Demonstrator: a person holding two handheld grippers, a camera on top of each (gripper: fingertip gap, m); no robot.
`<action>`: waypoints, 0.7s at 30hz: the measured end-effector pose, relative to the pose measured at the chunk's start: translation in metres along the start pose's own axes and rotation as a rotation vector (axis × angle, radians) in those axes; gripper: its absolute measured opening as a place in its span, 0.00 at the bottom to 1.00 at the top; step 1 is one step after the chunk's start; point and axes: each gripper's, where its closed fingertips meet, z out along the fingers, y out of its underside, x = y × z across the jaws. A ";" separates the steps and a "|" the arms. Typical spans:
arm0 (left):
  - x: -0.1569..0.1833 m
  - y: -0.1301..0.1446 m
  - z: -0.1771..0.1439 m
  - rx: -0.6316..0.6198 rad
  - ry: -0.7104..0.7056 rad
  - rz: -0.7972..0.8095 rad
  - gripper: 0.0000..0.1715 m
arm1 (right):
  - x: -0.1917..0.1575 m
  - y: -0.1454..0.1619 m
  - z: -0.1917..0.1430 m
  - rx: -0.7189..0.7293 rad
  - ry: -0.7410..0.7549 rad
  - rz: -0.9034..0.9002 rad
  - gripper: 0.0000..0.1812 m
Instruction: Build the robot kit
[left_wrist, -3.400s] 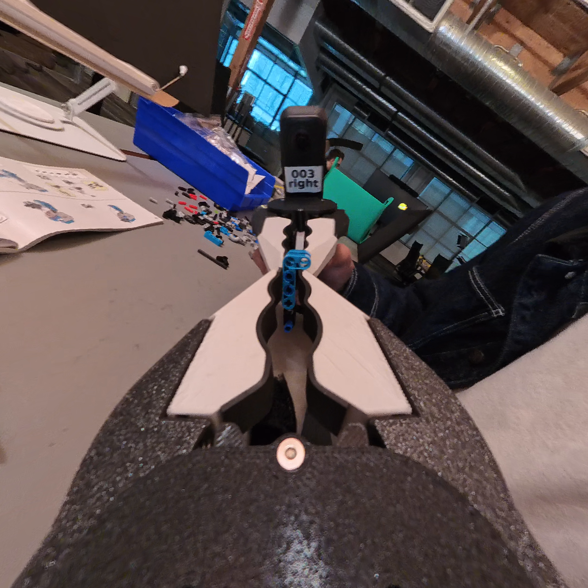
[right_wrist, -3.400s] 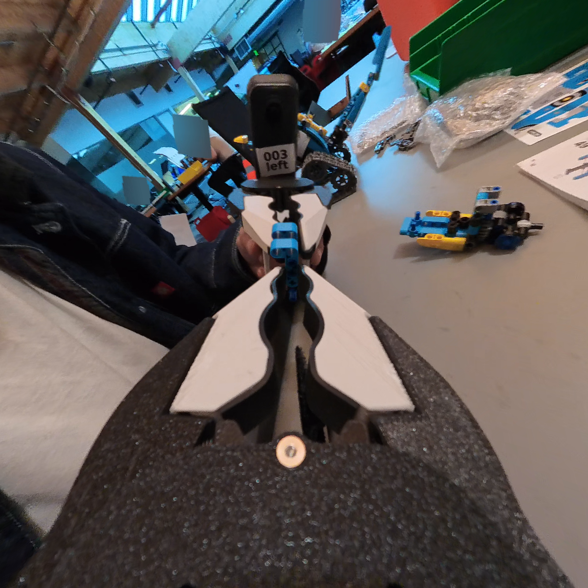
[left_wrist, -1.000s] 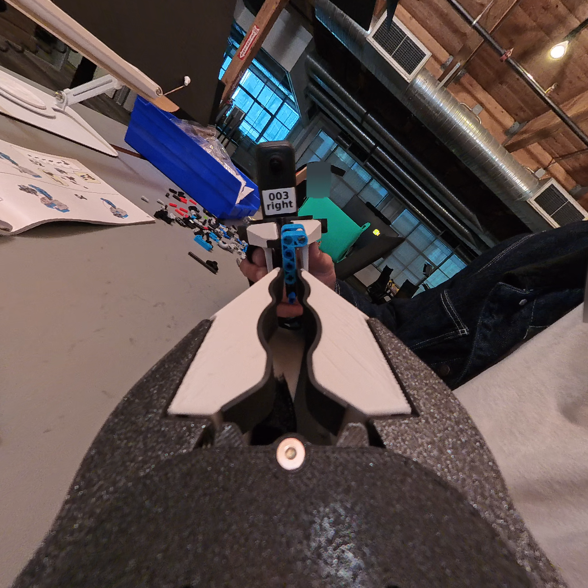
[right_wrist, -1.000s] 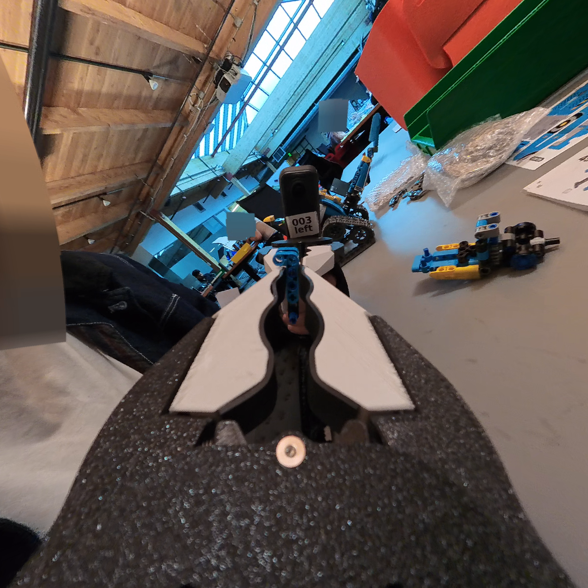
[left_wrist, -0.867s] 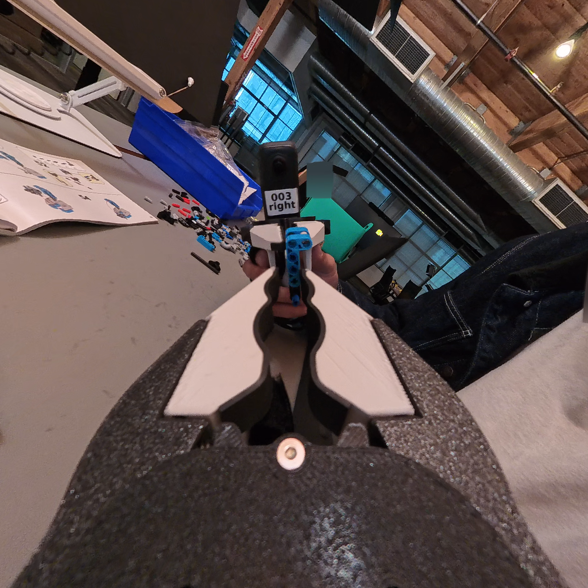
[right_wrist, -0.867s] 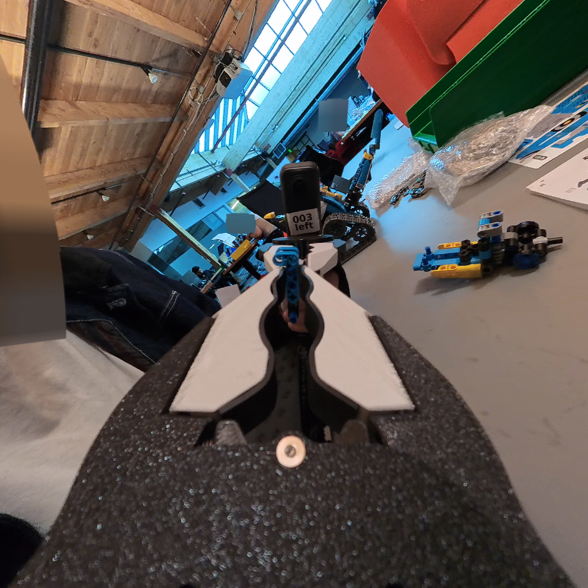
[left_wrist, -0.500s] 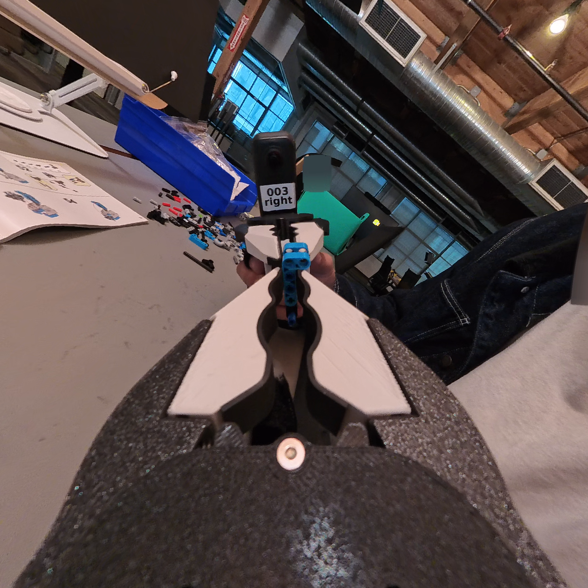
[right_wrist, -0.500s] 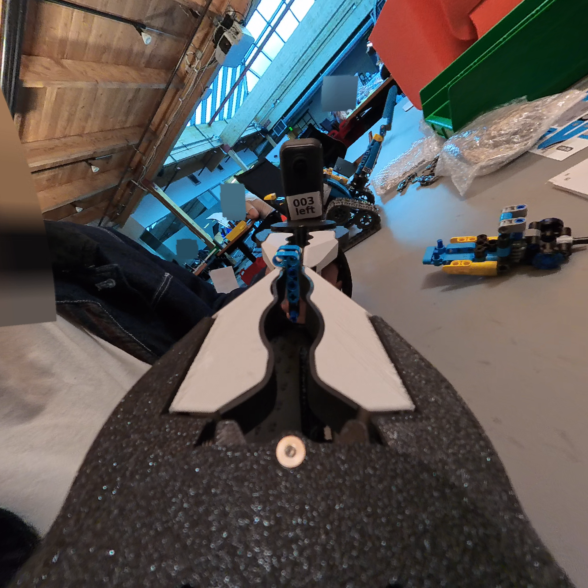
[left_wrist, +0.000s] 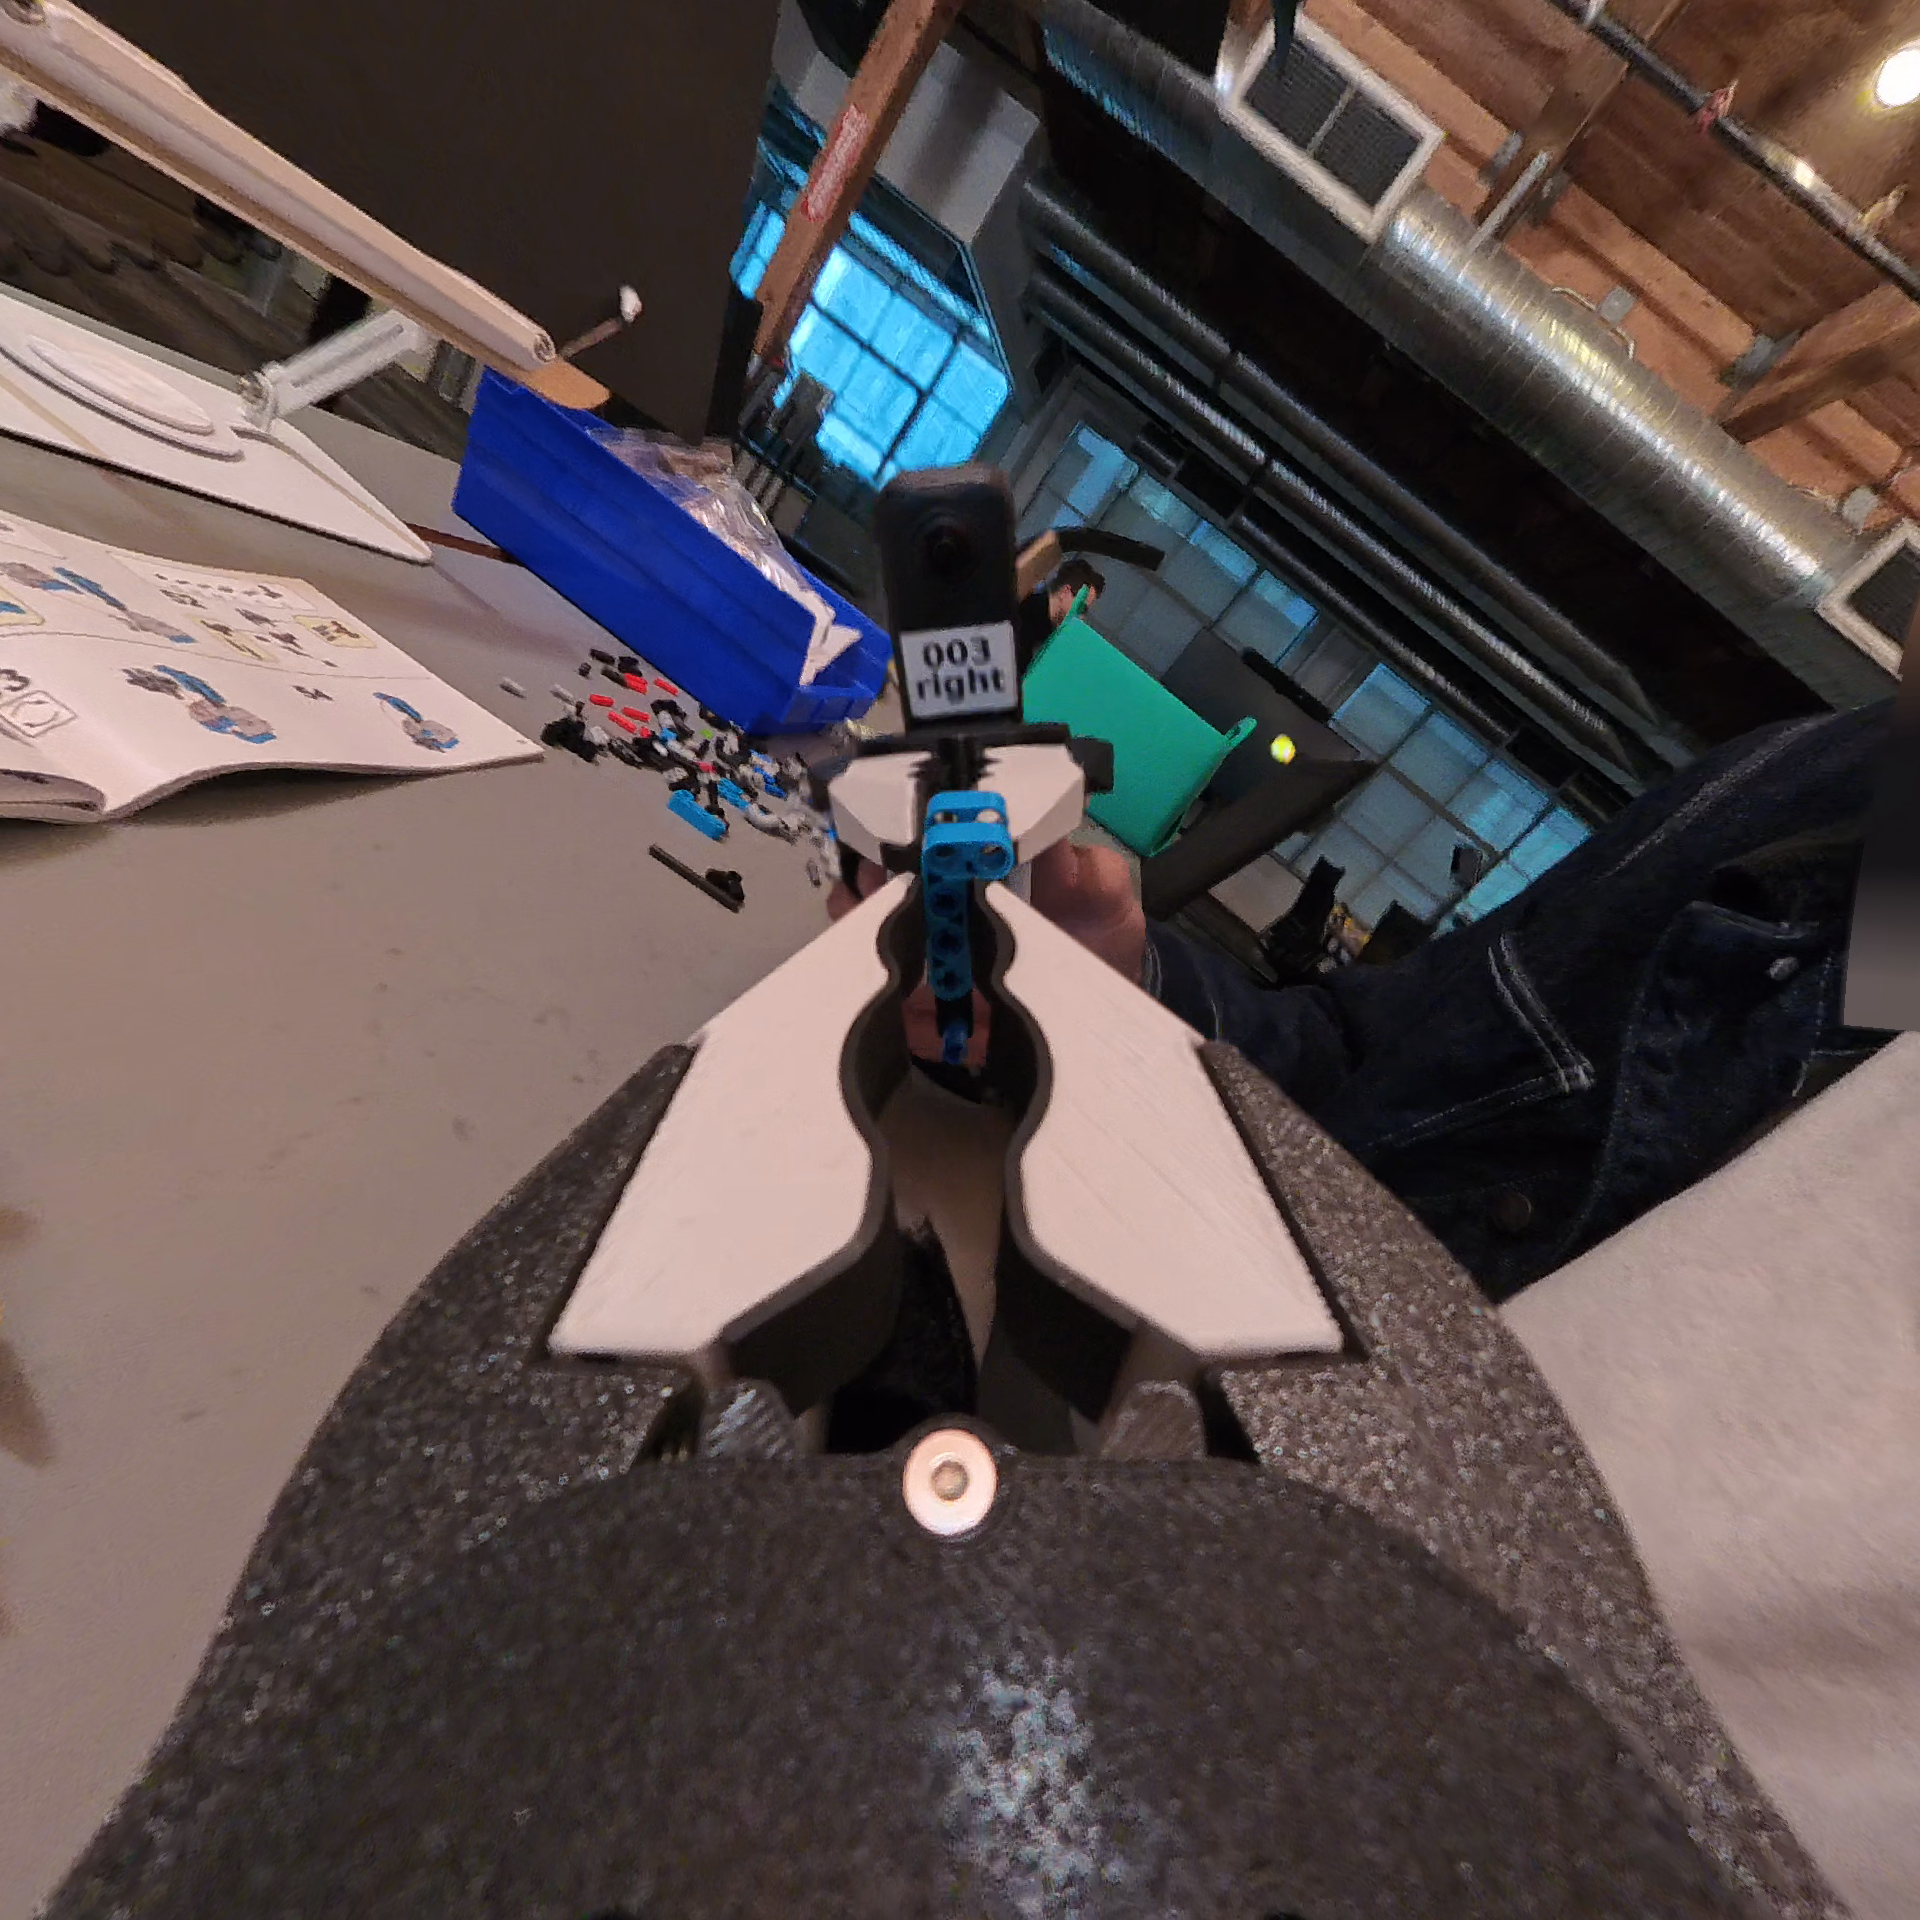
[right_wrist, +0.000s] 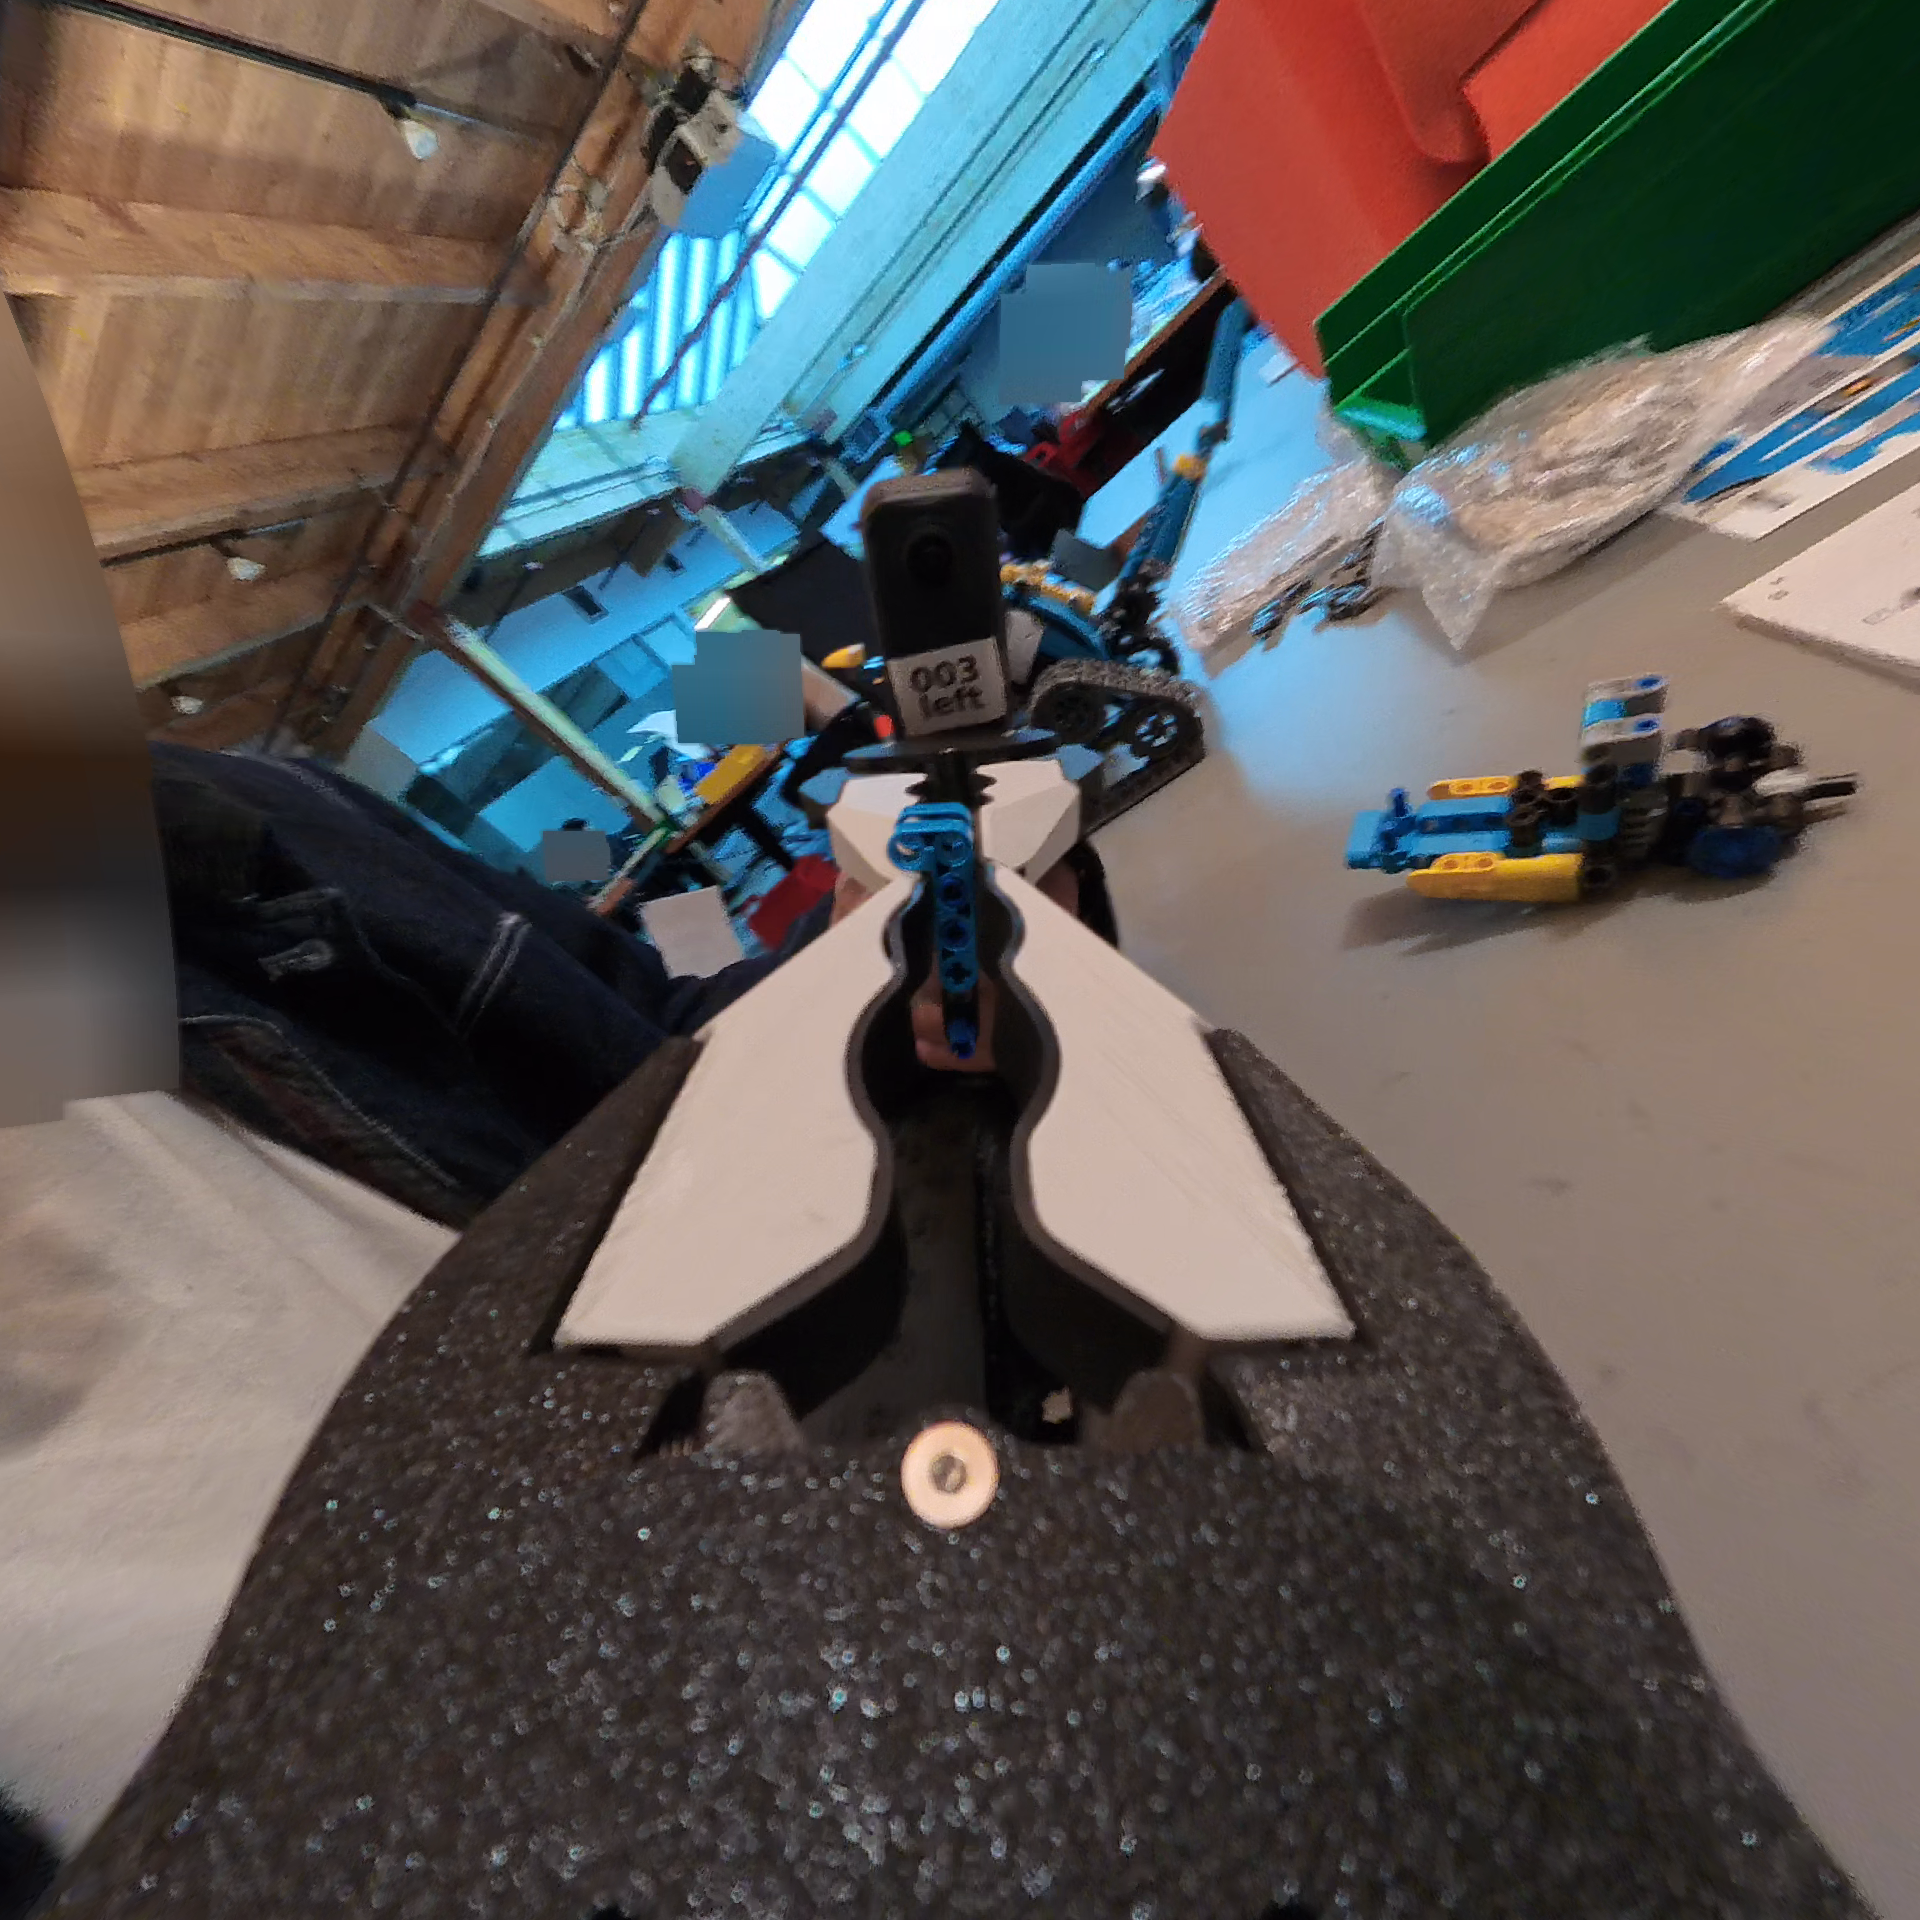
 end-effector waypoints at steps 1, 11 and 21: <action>0.001 -0.003 0.000 0.031 0.001 -0.013 0.04 | 0.000 -0.003 0.000 0.025 0.005 0.006 0.03; -0.001 -0.002 0.002 0.041 -0.013 -0.035 0.04 | 0.001 0.000 -0.006 0.003 -0.016 0.021 0.03; -0.002 -0.002 0.001 0.047 -0.020 -0.035 0.03 | 0.003 0.002 -0.007 -0.002 -0.007 0.013 0.03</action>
